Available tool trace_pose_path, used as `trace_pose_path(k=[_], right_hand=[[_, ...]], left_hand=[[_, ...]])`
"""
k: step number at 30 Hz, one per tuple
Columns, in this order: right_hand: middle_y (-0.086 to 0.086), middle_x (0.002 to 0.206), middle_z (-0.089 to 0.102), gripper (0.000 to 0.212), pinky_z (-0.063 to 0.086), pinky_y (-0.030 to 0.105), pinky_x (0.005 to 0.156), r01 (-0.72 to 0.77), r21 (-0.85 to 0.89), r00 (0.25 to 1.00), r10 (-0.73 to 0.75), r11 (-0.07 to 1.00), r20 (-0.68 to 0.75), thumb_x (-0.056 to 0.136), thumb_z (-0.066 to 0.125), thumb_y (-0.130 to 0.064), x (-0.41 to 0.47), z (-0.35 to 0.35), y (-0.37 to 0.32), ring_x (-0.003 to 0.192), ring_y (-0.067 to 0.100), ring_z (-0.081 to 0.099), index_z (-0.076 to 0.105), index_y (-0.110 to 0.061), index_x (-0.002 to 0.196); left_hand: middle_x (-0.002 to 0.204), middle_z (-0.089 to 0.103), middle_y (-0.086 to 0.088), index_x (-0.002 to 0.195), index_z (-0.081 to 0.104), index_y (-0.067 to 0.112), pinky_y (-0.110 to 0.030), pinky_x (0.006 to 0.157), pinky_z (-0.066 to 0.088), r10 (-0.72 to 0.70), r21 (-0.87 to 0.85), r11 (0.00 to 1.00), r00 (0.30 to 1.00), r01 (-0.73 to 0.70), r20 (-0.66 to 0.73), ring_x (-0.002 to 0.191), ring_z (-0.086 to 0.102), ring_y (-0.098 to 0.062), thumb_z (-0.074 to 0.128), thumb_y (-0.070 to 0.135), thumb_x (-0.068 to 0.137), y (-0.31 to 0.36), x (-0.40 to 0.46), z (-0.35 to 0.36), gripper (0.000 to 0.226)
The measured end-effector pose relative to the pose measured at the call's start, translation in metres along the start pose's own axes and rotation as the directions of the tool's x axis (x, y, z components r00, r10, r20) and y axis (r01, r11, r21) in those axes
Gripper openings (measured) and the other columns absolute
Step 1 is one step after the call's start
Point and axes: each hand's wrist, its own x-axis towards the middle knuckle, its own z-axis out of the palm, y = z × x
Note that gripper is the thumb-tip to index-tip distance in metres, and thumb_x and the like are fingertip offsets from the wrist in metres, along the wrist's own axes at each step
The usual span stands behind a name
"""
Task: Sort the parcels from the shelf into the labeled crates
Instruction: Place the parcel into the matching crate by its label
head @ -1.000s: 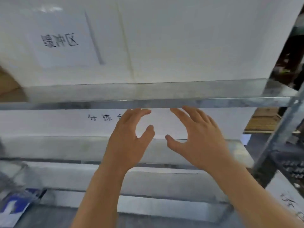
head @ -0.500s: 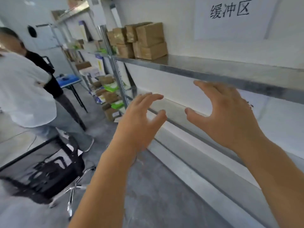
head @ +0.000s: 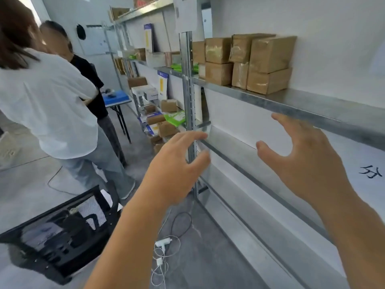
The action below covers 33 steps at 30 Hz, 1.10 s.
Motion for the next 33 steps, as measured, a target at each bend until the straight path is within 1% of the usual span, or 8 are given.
trace_pose_path(k=[6,16,19,21,24,28,31,33], right_hand=[[-0.006,0.152,0.048,0.069,0.044,0.044,0.097,-0.05,-0.048,0.998,0.048,0.998,-0.042,0.092,0.054,-0.063,0.069,0.027,-0.004,0.138,0.021,0.041,0.038,-0.04,0.154],[-0.003,0.144,0.054,0.067,0.044,0.045,0.093,-0.095,-0.033,0.985,0.089,0.995,-0.146,0.089,0.059,-0.06,0.239,0.064,0.044,0.13,0.026,0.044,0.042,-0.038,0.151],[-0.002,0.147,0.052,0.068,0.045,0.048,0.097,-0.113,-0.011,0.981,0.11,0.994,-0.159,0.089,0.057,-0.062,0.288,0.067,0.057,0.133,0.027,0.044,0.042,-0.038,0.151],[-0.004,0.147,0.052,0.069,0.044,0.049,0.1,-0.145,0.008,0.973,0.144,0.989,-0.182,0.088,0.054,-0.065,0.318,0.07,0.062,0.135,0.026,0.044,0.04,-0.039,0.15],[-0.005,0.145,0.054,0.074,0.046,0.052,0.104,-0.192,0.062,0.958,0.201,0.979,-0.207,0.087,0.05,-0.072,0.356,0.076,0.068,0.133,0.026,0.048,0.039,-0.035,0.151],[-0.004,0.143,0.057,0.086,0.045,0.053,0.108,-0.276,0.175,0.923,0.312,0.945,-0.226,0.083,0.037,-0.085,0.394,0.081,0.07,0.129,0.026,0.054,0.042,-0.032,0.151],[-0.006,0.123,0.062,0.062,0.041,0.042,0.096,-0.312,0.28,0.894,0.38,0.908,-0.236,0.096,0.035,-0.077,0.412,0.08,0.066,0.117,0.023,0.057,0.058,-0.033,0.133],[-0.007,0.108,0.062,0.055,0.036,0.038,0.088,-0.322,0.305,0.883,0.4,0.896,-0.244,0.099,0.03,-0.073,0.42,0.079,0.063,0.102,0.02,0.056,0.063,-0.031,0.113]], left_hand=[[0.154,0.046,0.028,0.145,0.052,0.052,-0.025,0.108,0.033,0.051,-0.067,0.997,0.998,-0.048,0.043,0.14,0.042,0.003,0.052,0.051,0.099,-0.026,0.087,0.009,0.046],[0.15,0.047,0.028,0.147,0.05,0.049,-0.024,0.103,0.031,0.185,-0.103,0.979,0.981,-0.178,0.061,0.128,0.039,0.007,0.052,0.049,0.103,-0.015,0.288,0.056,0.045],[0.144,0.057,0.019,0.147,0.053,0.046,-0.031,0.102,0.043,0.229,-0.165,0.962,0.972,-0.218,0.053,0.127,0.051,-0.002,0.052,0.05,0.102,0.002,0.343,0.07,0.045],[0.128,0.065,0.015,0.144,0.056,0.045,-0.033,0.091,0.05,0.245,-0.254,0.941,0.968,-0.224,0.054,0.111,0.058,-0.007,0.051,0.05,0.098,0.014,0.377,0.082,0.047],[0.136,0.065,0.016,0.147,0.056,0.039,-0.038,0.103,0.053,0.262,-0.31,0.923,0.962,-0.226,0.078,0.122,0.061,-0.008,0.051,0.047,0.097,0.028,0.418,0.101,0.051],[0.135,0.065,0.011,0.149,0.05,0.034,-0.044,0.11,0.051,0.238,-0.344,0.909,0.971,-0.233,-0.03,0.124,0.06,-0.012,0.054,0.045,0.096,0.034,0.456,0.124,0.054],[0.139,0.057,0.01,0.149,0.048,0.035,-0.044,0.109,0.05,0.166,-0.394,0.891,0.969,-0.226,-0.181,0.125,0.056,-0.014,0.056,0.041,0.092,0.033,0.466,0.137,0.058],[0.142,0.053,0.014,0.151,0.045,0.037,-0.043,0.108,0.051,0.148,-0.454,0.862,0.968,-0.227,-0.202,0.127,0.056,-0.011,0.054,0.043,0.091,0.034,0.468,0.143,0.061]])
